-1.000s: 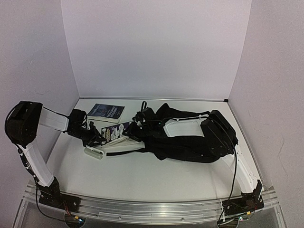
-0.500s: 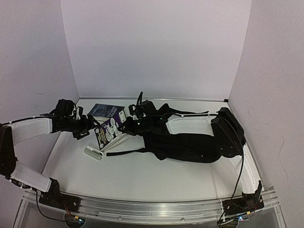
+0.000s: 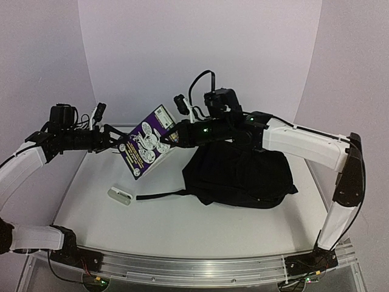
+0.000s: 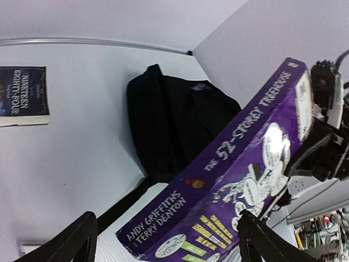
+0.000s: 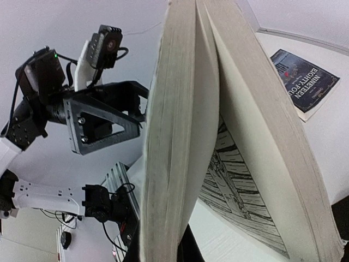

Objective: Pack the student bag
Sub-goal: Pick up the book from the center of the board.

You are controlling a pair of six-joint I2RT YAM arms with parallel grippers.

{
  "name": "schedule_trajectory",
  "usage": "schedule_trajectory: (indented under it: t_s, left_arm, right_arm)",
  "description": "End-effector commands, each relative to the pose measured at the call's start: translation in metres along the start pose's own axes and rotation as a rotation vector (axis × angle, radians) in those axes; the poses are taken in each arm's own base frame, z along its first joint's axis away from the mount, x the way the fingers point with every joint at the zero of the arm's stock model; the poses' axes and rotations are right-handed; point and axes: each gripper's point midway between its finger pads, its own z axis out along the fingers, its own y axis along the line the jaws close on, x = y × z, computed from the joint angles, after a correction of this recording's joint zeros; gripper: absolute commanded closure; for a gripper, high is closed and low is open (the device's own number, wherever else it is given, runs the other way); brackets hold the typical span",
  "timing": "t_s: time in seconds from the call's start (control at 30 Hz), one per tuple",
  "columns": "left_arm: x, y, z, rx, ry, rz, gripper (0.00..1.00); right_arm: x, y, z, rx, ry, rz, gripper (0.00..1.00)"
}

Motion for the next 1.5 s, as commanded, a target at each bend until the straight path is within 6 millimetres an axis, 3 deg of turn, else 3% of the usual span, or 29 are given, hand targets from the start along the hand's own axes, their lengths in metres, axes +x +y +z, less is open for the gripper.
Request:
schedule_trajectory:
  t_s: [0.0,0.17,0.4,0.53,0.67,0.77,0.93,1.0,1.1,1.23,1.3,1.47]
  left_arm:
    - [-0.006,-0.055,-0.012,0.233,0.059,0.124,0.11]
    - [0.009,-0.076,0.008,0.29,0.162,0.18,0.18]
    - [0.029,-0.101,0.04,0.345,0.258,0.227,0.2]
    - [0.048,-0.115,0.058,0.393,0.338,0.231,0.2]
    - [0.06,-0.134,0.063,0.471,0.394,0.231,0.22]
    - [0.064,-0.141,0.062,0.515,0.417,0.213,0.41]
    - [0.069,-0.143,0.059,0.533,0.43,0.184,0.92]
    - [0.067,-0.143,0.059,0.528,0.415,0.171,1.0]
    - [0.056,-0.149,0.055,0.533,0.331,0.154,1.0]
    - [0.029,-0.159,0.05,0.555,0.162,0.13,1.0]
    - [0.013,-0.167,0.044,0.57,0.077,0.127,1.0]
    - [-0.011,-0.184,0.03,0.635,-0.039,0.11,1.0]
  right_arm:
    - [0.003,0.024,-0.042,-0.019,0.038,-0.112,1.0]
    - [0.019,0.028,-0.062,-0.021,0.091,-0.117,1.0]
    - [0.038,0.037,-0.081,-0.067,0.131,-0.109,1.0]
    - [0.043,0.045,-0.087,-0.102,0.144,-0.113,1.0]
    - [0.042,0.046,-0.093,-0.1,0.134,-0.125,1.0]
    - [0.041,0.041,-0.094,-0.066,0.118,-0.134,1.0]
    - [0.027,0.015,-0.1,0.097,0.034,-0.119,0.98]
    - [0.02,0.003,-0.106,0.175,-0.011,-0.098,0.88]
    - [0.012,-0.006,-0.117,0.243,-0.082,-0.055,0.5]
    - [0.005,-0.008,-0.138,0.254,-0.198,0.026,0.11]
    - [0.01,-0.007,-0.142,0.229,-0.228,0.063,0.02]
    - [0.023,-0.001,-0.135,0.119,-0.236,0.137,0.02]
